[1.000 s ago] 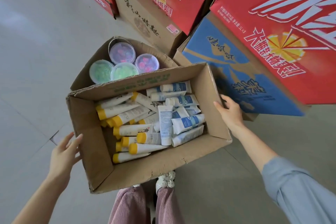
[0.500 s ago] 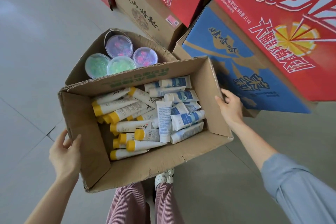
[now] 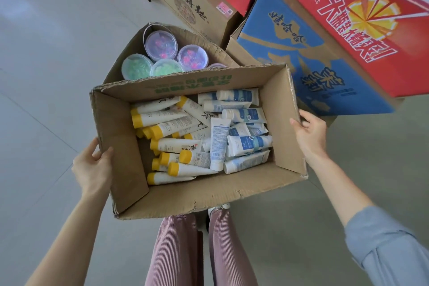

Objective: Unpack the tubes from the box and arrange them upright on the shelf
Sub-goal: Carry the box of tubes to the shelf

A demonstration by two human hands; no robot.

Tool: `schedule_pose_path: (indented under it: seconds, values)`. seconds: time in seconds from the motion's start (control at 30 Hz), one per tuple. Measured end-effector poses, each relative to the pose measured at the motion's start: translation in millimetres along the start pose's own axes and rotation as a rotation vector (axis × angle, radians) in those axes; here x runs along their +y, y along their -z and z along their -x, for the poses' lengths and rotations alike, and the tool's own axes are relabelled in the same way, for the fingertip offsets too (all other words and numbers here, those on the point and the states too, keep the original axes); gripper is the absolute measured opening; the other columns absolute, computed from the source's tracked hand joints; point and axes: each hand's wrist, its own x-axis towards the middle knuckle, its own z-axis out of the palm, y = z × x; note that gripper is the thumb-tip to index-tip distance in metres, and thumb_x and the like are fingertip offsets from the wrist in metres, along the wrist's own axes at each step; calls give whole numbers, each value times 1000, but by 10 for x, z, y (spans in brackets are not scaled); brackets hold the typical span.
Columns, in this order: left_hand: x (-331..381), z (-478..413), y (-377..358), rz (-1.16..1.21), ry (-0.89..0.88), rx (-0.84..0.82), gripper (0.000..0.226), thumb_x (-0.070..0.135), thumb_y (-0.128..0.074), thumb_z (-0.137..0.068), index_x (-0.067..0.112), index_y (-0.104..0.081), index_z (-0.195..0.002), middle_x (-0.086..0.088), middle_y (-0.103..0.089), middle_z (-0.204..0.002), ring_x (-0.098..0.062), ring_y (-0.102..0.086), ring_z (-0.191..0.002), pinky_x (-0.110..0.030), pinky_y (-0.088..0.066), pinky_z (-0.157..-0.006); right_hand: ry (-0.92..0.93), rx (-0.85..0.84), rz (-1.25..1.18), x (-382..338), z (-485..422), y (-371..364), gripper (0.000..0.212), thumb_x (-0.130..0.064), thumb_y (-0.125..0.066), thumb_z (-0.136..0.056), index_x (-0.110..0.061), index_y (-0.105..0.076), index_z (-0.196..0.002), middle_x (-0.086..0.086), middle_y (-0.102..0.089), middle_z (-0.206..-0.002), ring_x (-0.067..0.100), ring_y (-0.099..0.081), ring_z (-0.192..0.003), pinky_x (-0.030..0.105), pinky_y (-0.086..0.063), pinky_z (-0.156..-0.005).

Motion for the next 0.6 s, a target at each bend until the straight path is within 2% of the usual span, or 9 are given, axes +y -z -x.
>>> schedule_pose_path:
  seconds: [0.07,0.17,0.3,0.43,0.5,0.6]
  values:
    - [94,108,116,-20,-42,-5,44,11,-60,-91,20,-53,-133,-15,-66,-116,-26,-65,-102,-44,-50,-96,-16,49,-49,-9,181,121,41,0,-58,-90,2,-52,-131,-5,-52,-106,-2,-53,-86,-9,-34,-59]
    - [246,319,314,-46,-100,-8,45,12,-60,-90,21,-53,-134,-15,-66,-117,-26,-64,-104,-45,-49,-97,-23,111,-94,-72,482,333,39,5,-58,-88,5,-54,-127,-4,-52,-104,-11,-52,-71,-9,-34,-58]
    - [470,620,633,-63,-159,-20,48,15,-62,-89,22,-50,-135,-15,-65,-119,-27,-63,-108,-47,-47,-98,-61,158,-136,-245,959,699,39,3,-58,-89,2,-55,-128,0,-58,-108,8,-53,-95,-1,-37,-71]
    - [740,902,986,-62,-226,-47,48,18,-63,-89,26,-50,-135,-13,-65,-120,-27,-63,-106,-49,-49,-96,-112,238,-141,-420,1496,1086,38,-3,-60,-90,-5,-58,-127,6,-66,-113,9,-57,-96,13,-40,-82]
    - [900,1010,1144,-65,-266,-92,48,18,-62,-90,25,-49,-136,-15,-65,-120,-28,-63,-107,-50,-48,-96,-140,286,-158,-474,1775,1264,37,-6,-61,-89,-7,-60,-126,9,-67,-116,17,-63,-101,18,-43,-85]
    - [1153,1121,1337,-113,-345,-175,49,18,-62,-90,24,-48,-136,-16,-65,-120,-28,-63,-106,-50,-48,-96,-192,366,-164,-503,2225,1491,36,-8,-64,-88,-10,-62,-123,11,-68,-113,25,-65,-104,34,-47,-95]
